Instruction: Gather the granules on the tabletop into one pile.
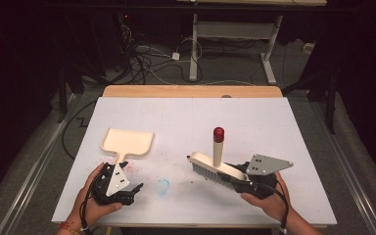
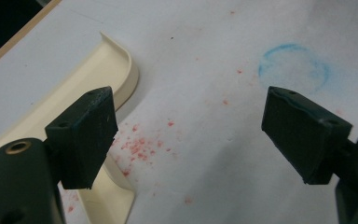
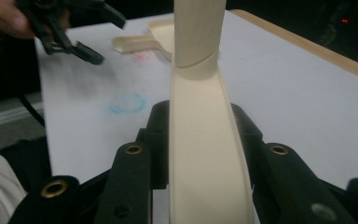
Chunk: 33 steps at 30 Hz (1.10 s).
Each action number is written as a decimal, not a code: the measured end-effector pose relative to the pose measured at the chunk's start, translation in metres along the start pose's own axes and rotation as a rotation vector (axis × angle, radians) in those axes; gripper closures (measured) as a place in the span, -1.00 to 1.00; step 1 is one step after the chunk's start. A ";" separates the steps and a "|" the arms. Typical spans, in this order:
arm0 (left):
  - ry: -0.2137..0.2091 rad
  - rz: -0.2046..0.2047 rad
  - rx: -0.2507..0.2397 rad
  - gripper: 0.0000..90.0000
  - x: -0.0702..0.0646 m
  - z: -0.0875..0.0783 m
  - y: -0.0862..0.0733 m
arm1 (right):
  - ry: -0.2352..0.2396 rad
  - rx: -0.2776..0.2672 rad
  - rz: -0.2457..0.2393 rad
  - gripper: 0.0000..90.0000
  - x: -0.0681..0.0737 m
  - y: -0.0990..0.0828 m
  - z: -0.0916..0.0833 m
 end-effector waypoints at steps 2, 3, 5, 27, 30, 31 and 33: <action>0.000 0.001 0.001 -0.62 0.000 0.000 0.000 | 0.043 -0.019 0.010 0.51 0.006 0.001 0.013; -0.001 0.001 0.000 -0.61 0.000 0.000 0.000 | 0.072 -0.028 0.013 0.51 0.009 0.000 0.020; -0.001 0.003 0.002 -0.61 0.000 0.000 0.000 | 0.117 -0.021 0.026 0.51 0.014 -0.004 0.035; -0.023 0.021 0.018 -0.61 -0.004 0.002 -0.002 | 0.021 -0.073 0.109 0.51 -0.043 -0.016 0.066; -0.020 0.021 0.015 -0.61 -0.004 0.001 -0.002 | 0.016 -0.089 0.103 0.51 -0.044 -0.011 0.061; -0.020 0.022 0.015 -0.61 -0.004 0.001 -0.002 | 0.012 -0.096 0.100 0.51 -0.044 -0.009 0.059; -0.018 0.020 0.014 -0.61 -0.004 0.001 -0.001 | 0.010 -0.109 0.088 0.51 -0.043 -0.003 0.054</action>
Point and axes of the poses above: each handheld gripper's, and its own axes: z roughly forward along the jaws, y roughly out of its top, x roughly to its left, the point moved 8 cm from there along z, roughly forward along the jaws, and after that the axes turned 8 degrees about y, right-handed, at the moved point
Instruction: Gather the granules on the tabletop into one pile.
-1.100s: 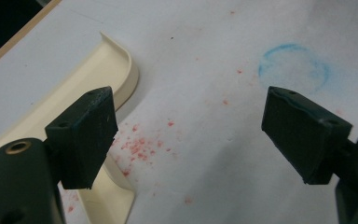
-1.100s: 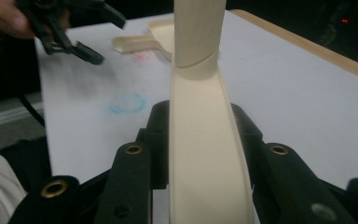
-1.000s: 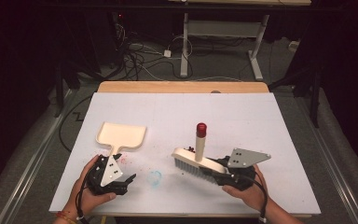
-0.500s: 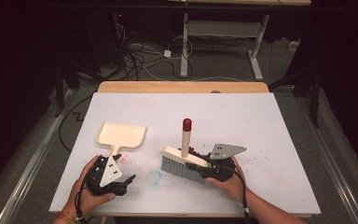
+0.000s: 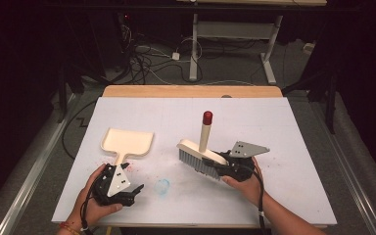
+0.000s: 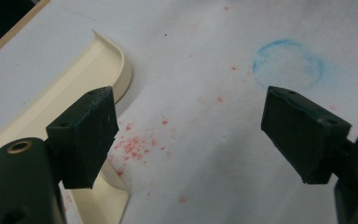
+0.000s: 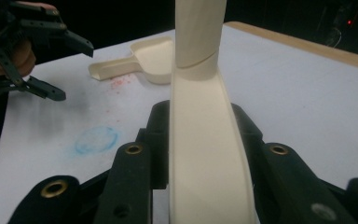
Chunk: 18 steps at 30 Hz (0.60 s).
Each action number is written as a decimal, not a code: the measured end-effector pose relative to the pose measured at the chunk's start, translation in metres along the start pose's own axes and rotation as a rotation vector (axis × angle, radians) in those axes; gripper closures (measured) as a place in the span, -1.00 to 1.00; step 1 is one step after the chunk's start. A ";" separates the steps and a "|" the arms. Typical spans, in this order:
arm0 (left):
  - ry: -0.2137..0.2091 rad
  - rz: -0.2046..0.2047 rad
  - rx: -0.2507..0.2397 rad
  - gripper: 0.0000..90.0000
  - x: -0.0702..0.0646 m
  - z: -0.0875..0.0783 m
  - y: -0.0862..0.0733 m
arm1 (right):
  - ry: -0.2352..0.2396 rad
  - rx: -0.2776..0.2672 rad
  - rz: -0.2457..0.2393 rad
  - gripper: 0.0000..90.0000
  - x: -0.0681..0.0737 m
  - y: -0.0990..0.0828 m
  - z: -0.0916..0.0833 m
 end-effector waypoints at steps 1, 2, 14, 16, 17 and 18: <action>0.000 0.000 0.001 -0.61 0.000 0.000 0.000 | -0.014 -0.007 -0.010 0.51 0.000 0.005 -0.005; 0.002 0.002 0.003 -0.61 0.000 0.001 0.000 | -0.014 -0.007 -0.010 0.51 0.000 0.005 -0.005; 0.018 -0.003 -0.001 -0.61 0.001 -0.002 -0.001 | -0.128 0.009 -0.026 0.51 -0.011 0.014 -0.049; 0.020 -0.006 -0.003 -0.61 0.002 -0.002 -0.001 | -0.139 0.021 -0.012 0.51 -0.015 0.012 -0.059; 0.022 -0.007 -0.002 -0.61 0.002 -0.002 -0.001 | -0.148 0.018 -0.006 0.51 -0.017 0.012 -0.064; 0.024 -0.009 -0.002 -0.61 0.002 -0.002 -0.001 | -0.152 0.020 0.000 0.51 -0.019 0.011 -0.070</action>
Point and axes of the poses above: each handheld gripper's, and its own axes: z roughly forward along the jaws, y roughly out of its top, x roughly to its left, the point moved 8 cm from there along z, roughly forward along the jaws, and after that the axes turned 8 degrees about y, right-handed, at the moved point
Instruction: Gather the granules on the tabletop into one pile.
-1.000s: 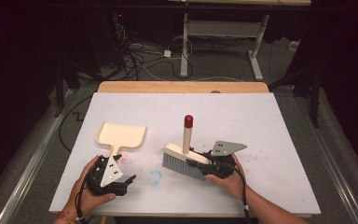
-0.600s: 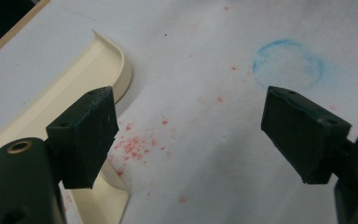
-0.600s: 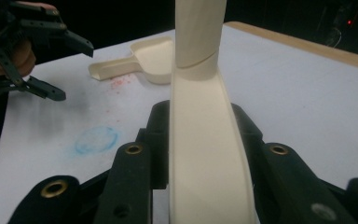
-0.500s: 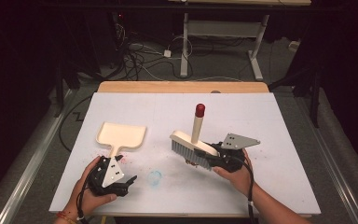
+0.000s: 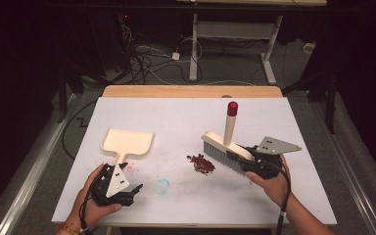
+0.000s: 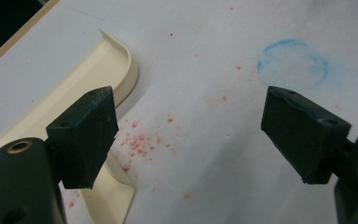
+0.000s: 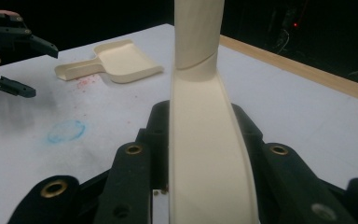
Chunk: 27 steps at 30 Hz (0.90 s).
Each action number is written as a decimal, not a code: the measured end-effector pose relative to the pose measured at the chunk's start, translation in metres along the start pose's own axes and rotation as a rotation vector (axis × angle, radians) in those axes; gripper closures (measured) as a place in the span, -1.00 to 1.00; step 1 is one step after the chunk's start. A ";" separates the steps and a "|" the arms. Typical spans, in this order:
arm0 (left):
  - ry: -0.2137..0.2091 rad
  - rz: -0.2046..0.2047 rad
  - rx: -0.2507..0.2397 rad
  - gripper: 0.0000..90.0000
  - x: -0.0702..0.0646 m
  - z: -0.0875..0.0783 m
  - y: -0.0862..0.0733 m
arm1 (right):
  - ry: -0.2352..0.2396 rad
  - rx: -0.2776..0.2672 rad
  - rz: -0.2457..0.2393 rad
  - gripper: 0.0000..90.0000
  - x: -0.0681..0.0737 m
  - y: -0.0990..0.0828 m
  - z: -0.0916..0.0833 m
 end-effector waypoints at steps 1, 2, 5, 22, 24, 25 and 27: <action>0.000 -0.001 -0.001 -0.61 0.000 0.000 0.000 | -0.008 0.004 0.004 0.51 -0.002 -0.001 -0.005; -0.001 -0.001 -0.002 -0.61 0.000 0.000 0.000 | -0.014 0.004 0.012 0.51 -0.005 -0.002 -0.010; -0.005 0.003 0.000 -0.61 -0.001 0.001 0.001 | -0.026 -0.003 0.035 0.51 -0.010 -0.003 -0.024; -0.010 0.007 0.006 -0.61 -0.004 0.005 0.003 | -0.036 0.065 0.075 0.50 0.001 -0.032 -0.079; -0.012 0.010 0.008 -0.61 -0.004 0.006 0.003 | -0.029 0.075 0.082 0.50 0.003 -0.034 -0.082; -0.013 0.011 0.009 -0.61 -0.004 0.006 0.003 | -0.019 0.075 0.090 0.50 0.005 -0.035 -0.084; -0.014 0.012 0.011 -0.61 -0.004 0.006 0.003 | 0.003 0.073 0.124 0.51 0.008 -0.037 -0.086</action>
Point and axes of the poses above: each handheld gripper's, and its own axes: z roughly forward along the jaws, y roughly out of its top, x roughly to its left, the point moved 8 cm from there along z, roughly forward along the jaws, and after that the axes turned 8 degrees about y, right-handed, at the moved point
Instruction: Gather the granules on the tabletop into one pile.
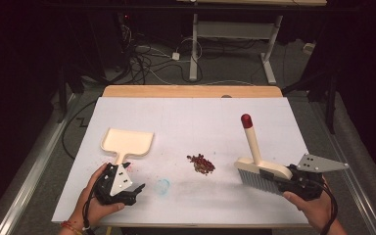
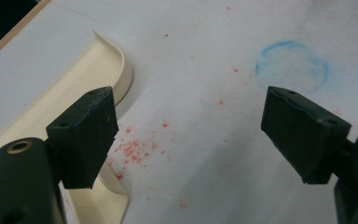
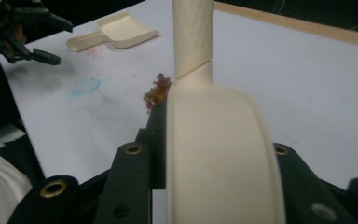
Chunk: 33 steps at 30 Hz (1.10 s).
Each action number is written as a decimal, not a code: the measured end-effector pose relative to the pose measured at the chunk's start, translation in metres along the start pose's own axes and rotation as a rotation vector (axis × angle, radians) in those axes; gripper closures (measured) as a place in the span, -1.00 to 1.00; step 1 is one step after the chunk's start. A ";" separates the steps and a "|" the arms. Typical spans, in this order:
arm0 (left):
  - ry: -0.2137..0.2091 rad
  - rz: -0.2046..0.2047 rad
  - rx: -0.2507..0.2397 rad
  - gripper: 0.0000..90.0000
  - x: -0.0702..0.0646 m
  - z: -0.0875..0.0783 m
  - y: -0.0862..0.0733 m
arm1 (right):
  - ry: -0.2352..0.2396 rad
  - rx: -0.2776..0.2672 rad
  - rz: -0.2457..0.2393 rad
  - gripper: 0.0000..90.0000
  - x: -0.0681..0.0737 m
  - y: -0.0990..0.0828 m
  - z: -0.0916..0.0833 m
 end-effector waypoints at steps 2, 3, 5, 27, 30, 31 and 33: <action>-0.001 0.000 0.000 -0.61 0.000 0.000 0.000 | 0.024 0.004 0.044 0.51 0.002 -0.004 -0.001; -0.001 0.000 0.000 -0.61 0.000 0.000 0.000 | 0.036 0.002 0.059 0.51 0.002 -0.005 -0.001; -0.002 0.000 0.001 -0.61 0.000 0.000 0.000 | 0.063 0.001 0.108 0.51 0.003 -0.008 -0.001; -0.017 0.014 0.013 -0.61 -0.002 0.002 -0.002 | -0.054 0.047 0.367 0.23 -0.054 -0.035 0.023; -0.018 0.021 0.017 -0.61 -0.003 0.003 -0.002 | -0.106 0.096 0.325 0.12 -0.060 -0.038 0.025; -0.017 0.022 0.017 -0.61 -0.003 0.003 -0.002 | -0.120 0.114 0.315 0.03 -0.063 -0.039 0.025; -0.014 0.020 0.016 -0.61 -0.002 0.003 -0.002 | -0.139 0.137 0.307 -0.01 -0.068 -0.042 0.026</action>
Point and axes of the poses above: each handheld gripper's, and its own axes: z roughly forward along the jaws, y roughly out of its top, x roughly to its left, the point moved 8 cm from there along z, roughly forward along the jaws, and after that the axes turned 8 degrees about y, right-handed, at the moved point
